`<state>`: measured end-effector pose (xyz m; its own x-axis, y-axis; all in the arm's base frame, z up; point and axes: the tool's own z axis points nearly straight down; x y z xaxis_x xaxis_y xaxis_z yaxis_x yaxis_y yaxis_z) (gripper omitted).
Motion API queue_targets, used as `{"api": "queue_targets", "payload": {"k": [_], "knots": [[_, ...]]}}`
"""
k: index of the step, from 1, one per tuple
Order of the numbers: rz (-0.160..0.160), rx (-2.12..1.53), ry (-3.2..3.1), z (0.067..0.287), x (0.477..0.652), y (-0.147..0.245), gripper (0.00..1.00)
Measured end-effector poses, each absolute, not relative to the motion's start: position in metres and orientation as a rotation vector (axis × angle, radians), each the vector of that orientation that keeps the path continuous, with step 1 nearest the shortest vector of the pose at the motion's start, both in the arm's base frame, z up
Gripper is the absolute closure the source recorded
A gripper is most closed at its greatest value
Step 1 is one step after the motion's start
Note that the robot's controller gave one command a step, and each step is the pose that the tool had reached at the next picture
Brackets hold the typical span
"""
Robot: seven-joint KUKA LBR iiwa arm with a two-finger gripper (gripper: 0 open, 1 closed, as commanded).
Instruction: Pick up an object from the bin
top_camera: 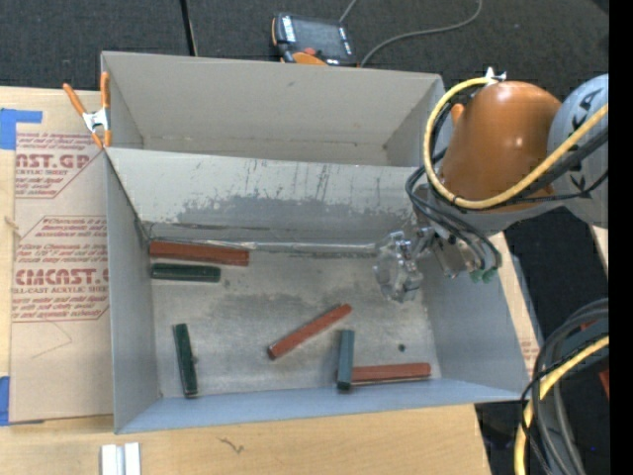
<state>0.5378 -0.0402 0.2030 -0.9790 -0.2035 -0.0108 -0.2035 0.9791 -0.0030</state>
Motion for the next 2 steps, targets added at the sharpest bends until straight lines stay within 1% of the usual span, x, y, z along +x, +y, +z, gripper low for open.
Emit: {"api": "queue_targets", "payload": {"k": [1,2], "knots": [[0.0,-0.321,3.123,0.198,0.536,-0.04,0.0],[0.005,-1.496,2.765,0.082,0.482,0.001,0.0]]}}
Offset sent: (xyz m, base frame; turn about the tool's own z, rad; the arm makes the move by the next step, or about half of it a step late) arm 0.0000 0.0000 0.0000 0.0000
